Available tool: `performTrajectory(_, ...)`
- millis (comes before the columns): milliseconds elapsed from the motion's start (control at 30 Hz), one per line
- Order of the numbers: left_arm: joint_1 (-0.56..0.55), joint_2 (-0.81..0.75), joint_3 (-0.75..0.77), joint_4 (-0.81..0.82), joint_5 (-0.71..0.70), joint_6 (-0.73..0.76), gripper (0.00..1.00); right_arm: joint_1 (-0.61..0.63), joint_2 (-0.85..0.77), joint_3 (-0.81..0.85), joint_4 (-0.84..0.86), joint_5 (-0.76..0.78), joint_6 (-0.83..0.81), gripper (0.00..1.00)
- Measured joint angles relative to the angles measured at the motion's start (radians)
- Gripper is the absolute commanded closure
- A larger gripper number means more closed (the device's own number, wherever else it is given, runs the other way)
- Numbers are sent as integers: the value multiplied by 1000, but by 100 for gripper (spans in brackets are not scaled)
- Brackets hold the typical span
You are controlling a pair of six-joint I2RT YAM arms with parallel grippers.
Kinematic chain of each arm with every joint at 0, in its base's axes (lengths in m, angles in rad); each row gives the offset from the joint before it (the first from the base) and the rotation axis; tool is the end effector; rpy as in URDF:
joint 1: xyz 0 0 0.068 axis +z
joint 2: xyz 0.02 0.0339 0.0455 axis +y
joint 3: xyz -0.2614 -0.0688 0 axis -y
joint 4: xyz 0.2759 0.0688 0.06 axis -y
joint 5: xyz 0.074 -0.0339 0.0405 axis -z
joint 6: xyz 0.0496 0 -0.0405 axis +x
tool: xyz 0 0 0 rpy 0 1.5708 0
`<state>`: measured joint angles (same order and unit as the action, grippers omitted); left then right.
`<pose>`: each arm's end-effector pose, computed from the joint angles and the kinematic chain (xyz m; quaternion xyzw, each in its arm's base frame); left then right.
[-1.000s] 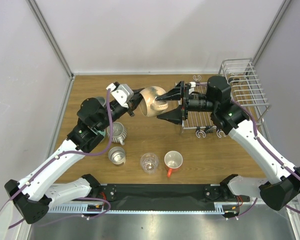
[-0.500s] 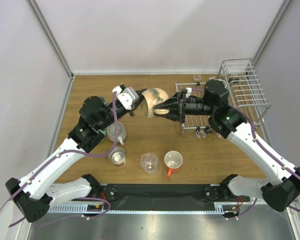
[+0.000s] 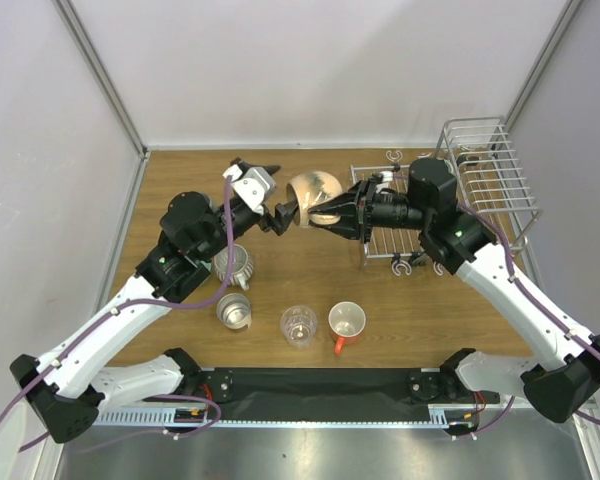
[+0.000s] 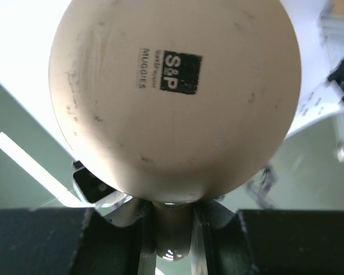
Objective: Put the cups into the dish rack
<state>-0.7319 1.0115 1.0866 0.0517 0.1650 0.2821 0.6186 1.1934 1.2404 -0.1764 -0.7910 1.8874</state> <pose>0.1983 -0.1891 0.4311 0.3739 0.5458 -0.2199 0.7170 0.2276 0.2053 0.4154 -0.2062 -0.7091 -0.6689 0.0847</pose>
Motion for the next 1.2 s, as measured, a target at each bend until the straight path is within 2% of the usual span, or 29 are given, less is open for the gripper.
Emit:
performTrajectory(33,1,0,0,-1,-34,-18,6,-6,3,25,-50,30,-30,100)
performTrajectory(67,-2,0,0,-4,-68,-28,1,-10,10,51,-97,59,-71,100)
performTrajectory(167,-10,-8,1,-21,-194,-82,0,-13,49,152,-263,153,-213,100)
performTrajectory(267,-19,-36,11,-85,-410,-172,0,-11,98,243,-425,296,-371,100)
performTrajectory(367,-18,-55,80,-275,-654,-339,0,6,169,351,-611,519,-536,100)
performTrajectory(467,-13,-79,124,-447,-776,-522,0,31,222,396,-702,779,-637,100)
performTrajectory(567,-13,-111,112,-581,-794,-671,0,48,265,396,-775,1005,-695,100)
performTrajectory(700,-13,-130,79,-692,-760,-756,0,39,353,397,-850,1229,-692,100)
performTrajectory(1000,-13,-158,61,-790,-747,-816,0,-102,524,324,-917,1433,-571,100)
performTrajectory(1200,-13,-195,38,-804,-789,-856,0,-132,606,298,-920,1483,-505,100)
